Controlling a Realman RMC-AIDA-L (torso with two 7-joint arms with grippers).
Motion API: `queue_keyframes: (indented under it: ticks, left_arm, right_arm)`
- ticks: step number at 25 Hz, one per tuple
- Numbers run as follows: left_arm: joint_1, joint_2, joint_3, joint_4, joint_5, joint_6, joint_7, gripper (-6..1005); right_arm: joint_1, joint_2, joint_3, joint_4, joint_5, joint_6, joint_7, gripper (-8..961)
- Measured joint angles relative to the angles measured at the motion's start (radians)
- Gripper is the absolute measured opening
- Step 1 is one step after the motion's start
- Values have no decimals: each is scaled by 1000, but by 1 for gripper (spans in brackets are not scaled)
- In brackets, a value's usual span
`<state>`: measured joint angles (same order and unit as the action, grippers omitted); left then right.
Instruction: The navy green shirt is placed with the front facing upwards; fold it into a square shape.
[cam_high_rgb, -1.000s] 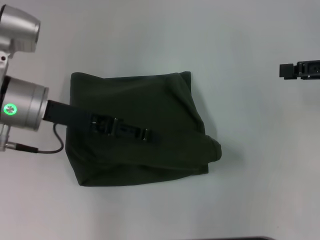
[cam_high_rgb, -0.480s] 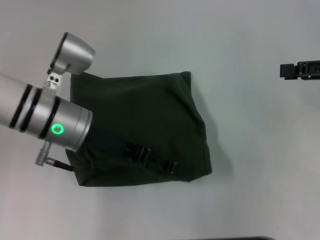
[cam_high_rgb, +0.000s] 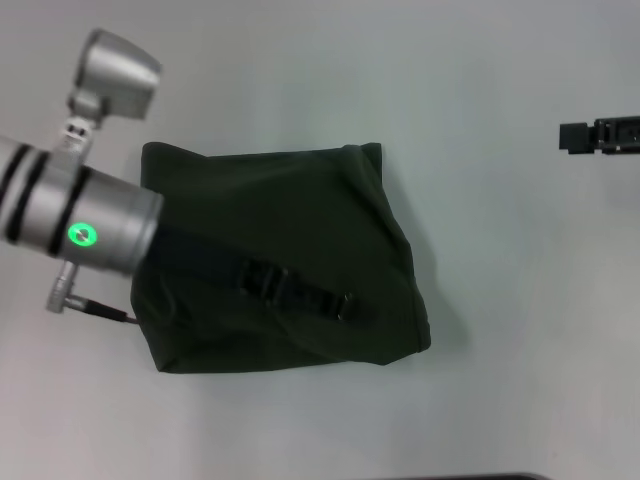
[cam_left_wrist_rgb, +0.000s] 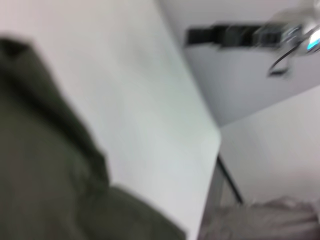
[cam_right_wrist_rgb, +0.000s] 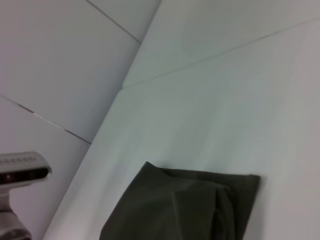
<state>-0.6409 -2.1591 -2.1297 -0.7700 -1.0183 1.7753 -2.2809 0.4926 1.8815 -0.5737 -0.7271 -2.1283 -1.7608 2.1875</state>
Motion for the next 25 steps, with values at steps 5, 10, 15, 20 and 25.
queue_keyframes:
  ticks: [5,10,15,20,25]
  left_arm:
    - [11,28,-148,-33,-2,59,7,647]
    - [36,76,-285,-69,-3,82,-12,646]
    - [76,101,-416,-135,-15,117,-18,646]
    - [110,109,-466,-145,-50,128,-11,643]
    - [117,103,-467,-146,-51,128,-18,643]
  right_arm:
    - [57,11,-31,23,-11,5,5,536]
    - [144,17,-127,62,-76,11,94,536]
    - [208,23,-181,66,-111,49,164,536]
    - [259,52,-298,67,-146,119,202,536]
    - [318,100,-410,87,-226,227,218,536]
